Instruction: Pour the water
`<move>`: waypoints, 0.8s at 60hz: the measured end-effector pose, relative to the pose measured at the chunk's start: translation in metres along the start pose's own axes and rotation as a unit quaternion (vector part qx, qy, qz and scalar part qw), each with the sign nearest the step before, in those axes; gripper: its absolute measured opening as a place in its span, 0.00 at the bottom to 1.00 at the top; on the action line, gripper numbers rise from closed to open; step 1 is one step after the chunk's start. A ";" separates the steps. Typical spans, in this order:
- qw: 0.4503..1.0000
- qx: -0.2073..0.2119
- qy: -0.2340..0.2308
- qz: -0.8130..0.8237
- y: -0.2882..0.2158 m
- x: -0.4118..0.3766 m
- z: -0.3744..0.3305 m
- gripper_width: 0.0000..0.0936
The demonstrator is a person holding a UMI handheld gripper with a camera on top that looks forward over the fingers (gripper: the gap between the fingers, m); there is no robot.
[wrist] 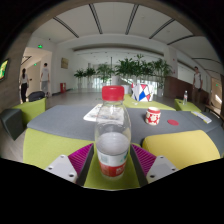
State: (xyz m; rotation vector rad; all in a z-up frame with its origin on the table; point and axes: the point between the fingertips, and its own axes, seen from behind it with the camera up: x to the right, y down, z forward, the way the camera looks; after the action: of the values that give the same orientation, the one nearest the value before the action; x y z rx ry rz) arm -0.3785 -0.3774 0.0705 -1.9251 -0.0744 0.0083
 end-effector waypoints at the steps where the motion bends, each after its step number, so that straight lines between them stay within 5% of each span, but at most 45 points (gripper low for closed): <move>1: 1.000 0.003 0.002 -0.001 -0.001 0.000 0.003 0.78; 5: 1.000 0.015 0.002 -0.004 -0.008 0.000 0.010 0.70; 7: 1.000 0.021 0.003 -0.005 -0.012 0.001 0.008 0.58; 23: 0.999 0.033 -0.015 -0.009 -0.015 -0.003 0.017 0.34; 36: 0.998 0.045 -0.051 0.008 -0.044 -0.002 0.013 0.34; 48: 0.979 0.104 -0.138 0.113 -0.150 -0.013 0.022 0.33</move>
State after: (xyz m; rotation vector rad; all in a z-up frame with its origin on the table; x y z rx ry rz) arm -0.3996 -0.3058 0.2026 -1.7036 -0.0382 0.4195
